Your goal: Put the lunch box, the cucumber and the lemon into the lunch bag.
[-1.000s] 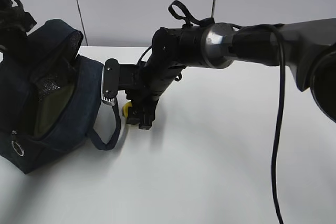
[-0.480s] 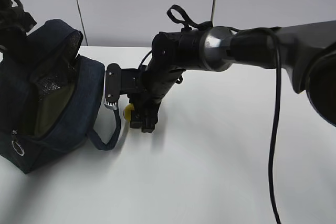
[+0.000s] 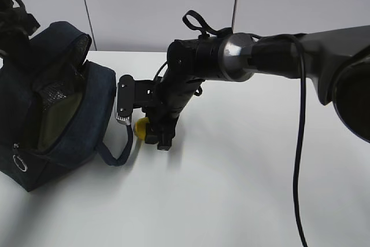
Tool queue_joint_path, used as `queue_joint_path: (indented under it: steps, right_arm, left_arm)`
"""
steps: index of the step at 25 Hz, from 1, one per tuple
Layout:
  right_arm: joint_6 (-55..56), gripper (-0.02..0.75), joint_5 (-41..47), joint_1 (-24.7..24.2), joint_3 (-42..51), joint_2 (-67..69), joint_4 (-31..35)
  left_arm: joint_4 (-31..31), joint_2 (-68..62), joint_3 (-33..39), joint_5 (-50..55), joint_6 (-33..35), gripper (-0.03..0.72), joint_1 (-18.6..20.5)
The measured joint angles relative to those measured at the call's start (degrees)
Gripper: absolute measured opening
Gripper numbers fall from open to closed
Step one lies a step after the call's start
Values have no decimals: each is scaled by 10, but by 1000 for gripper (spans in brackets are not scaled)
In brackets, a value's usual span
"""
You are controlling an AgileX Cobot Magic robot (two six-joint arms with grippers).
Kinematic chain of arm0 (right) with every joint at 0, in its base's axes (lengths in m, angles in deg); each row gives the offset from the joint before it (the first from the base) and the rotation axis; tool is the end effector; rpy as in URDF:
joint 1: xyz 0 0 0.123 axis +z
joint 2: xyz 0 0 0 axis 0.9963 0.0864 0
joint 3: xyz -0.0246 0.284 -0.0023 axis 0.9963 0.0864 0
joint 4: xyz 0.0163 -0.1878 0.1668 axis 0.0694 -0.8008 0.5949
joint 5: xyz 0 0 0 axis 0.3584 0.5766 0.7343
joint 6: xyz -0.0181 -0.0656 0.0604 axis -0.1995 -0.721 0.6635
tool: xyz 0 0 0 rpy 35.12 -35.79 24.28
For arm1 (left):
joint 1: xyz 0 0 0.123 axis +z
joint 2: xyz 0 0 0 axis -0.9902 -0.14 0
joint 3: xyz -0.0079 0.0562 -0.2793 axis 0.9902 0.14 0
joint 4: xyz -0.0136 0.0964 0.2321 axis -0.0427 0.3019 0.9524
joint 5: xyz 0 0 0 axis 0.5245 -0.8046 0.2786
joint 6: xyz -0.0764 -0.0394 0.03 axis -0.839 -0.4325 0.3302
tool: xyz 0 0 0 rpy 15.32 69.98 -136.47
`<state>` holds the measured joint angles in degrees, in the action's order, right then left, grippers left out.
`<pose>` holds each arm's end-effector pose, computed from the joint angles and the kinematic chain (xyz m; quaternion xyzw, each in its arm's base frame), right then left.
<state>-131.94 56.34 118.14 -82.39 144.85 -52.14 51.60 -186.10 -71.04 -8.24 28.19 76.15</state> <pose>0.4154 0.2875 0.1176 -0.7107 0.6650 0.0249 0.2282 0.3553 -0.0573 0.2987 0.1607 0.9724 -0.1101 0.1285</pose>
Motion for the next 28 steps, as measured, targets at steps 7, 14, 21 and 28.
queue_joint_path:
  steps: [7,14,21,28]
  right_arm:
    - [25,370,72,0,-31,4,-3]
    - [140,368,201,0,-101,4,-28]
    - [225,351,257,-7,-123,-8,-3]
    - [268,328,269,-53,-125,-32,124]
  left_arm:
    - [0,0,0,0,0,2,0]
    - [0,0,0,0,0,2,0]
    - [0,0,0,0,0,2,0]
    - [0,0,0,1,0,2,0]
